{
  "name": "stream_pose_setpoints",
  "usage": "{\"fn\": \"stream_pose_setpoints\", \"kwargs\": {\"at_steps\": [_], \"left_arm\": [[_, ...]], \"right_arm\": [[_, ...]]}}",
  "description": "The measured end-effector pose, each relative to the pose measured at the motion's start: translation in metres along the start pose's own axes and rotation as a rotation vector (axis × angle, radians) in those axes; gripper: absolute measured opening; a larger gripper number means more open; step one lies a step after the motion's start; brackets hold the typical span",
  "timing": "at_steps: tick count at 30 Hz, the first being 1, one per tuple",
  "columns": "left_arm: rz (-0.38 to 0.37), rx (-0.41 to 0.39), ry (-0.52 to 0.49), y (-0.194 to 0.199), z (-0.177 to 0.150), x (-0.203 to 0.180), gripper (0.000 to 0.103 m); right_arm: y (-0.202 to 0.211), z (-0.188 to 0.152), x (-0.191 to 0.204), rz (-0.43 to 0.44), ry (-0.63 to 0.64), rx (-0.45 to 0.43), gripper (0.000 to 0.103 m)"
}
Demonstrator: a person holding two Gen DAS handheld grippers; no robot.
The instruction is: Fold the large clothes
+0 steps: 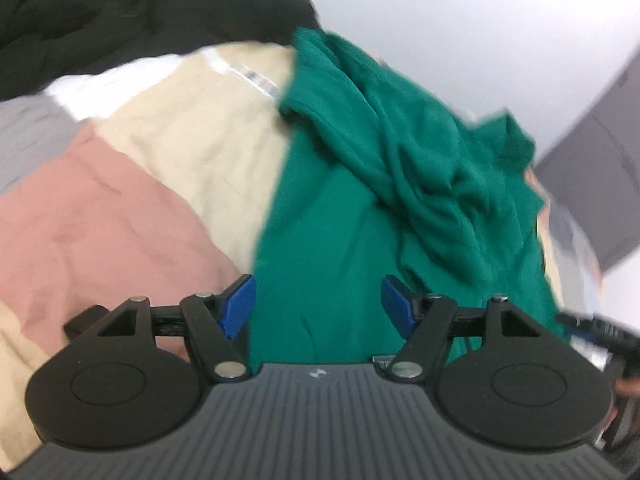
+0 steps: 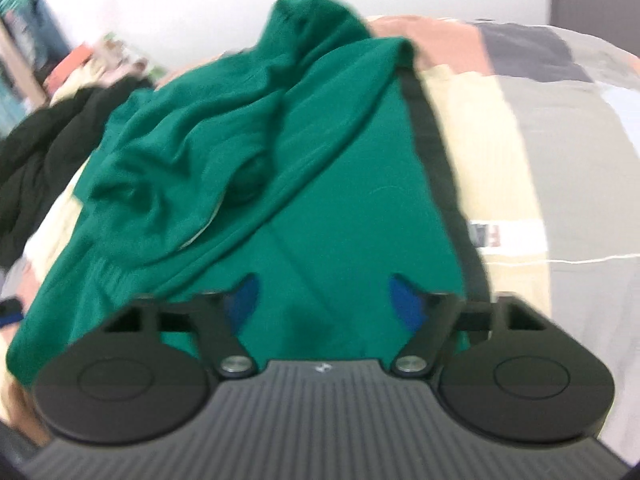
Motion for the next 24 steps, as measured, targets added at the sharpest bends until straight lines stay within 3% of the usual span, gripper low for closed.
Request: {"fn": "stream_pose_setpoints", "kwargs": {"at_steps": [3, 5, 10, 12, 14, 16, 18, 20, 21, 24], "left_arm": [[0.014, -0.066, 0.063, 0.010, 0.017, 0.013, 0.078], [0.039, -0.067, 0.072, 0.009, 0.021, 0.020, 0.079], [0.027, 0.026, 0.149, -0.009, 0.011, 0.031, 0.079], [0.002, 0.055, 0.195, -0.016, 0.003, 0.031, 0.079], [-0.016, 0.094, 0.186, -0.024, -0.005, 0.024, 0.079], [0.003, 0.106, 0.167, -0.030, -0.010, 0.022, 0.079], [0.045, 0.117, 0.157, -0.038, -0.013, 0.027, 0.079], [0.043, 0.133, 0.173, -0.046, -0.016, 0.030, 0.078], [0.025, 0.143, 0.187, -0.048, -0.017, 0.030, 0.078], [-0.089, 0.214, 0.229, -0.055, -0.026, 0.023, 0.078]], "right_arm": [[0.003, 0.002, -0.022, -0.031, -0.111, -0.023, 0.088], [0.004, 0.004, -0.034, -0.060, -0.146, -0.026, 0.087], [0.008, 0.010, -0.052, -0.070, -0.218, -0.056, 0.088], [0.018, 0.013, -0.062, -0.177, -0.208, -0.092, 0.088], [0.028, 0.017, -0.070, -0.199, -0.219, -0.139, 0.088], [0.026, 0.013, -0.083, -0.223, -0.264, -0.113, 0.088], [0.012, 0.003, -0.092, -0.188, -0.326, -0.033, 0.088], [-0.003, -0.010, -0.090, -0.081, -0.390, 0.056, 0.089], [-0.010, -0.016, -0.087, -0.018, -0.423, 0.094, 0.090], [-0.011, -0.018, -0.085, 0.039, -0.457, 0.096, 0.094]]}}
Point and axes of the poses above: each gripper's, at about its wrist camera, not at the fingertips, and y roughly against the way its jaws point, x to its left, z to its top, the point moved 10 cm from there along -y, roughly the way its jaws point, and after that the axes turned 3 degrees about z, right-handed, at the moved point
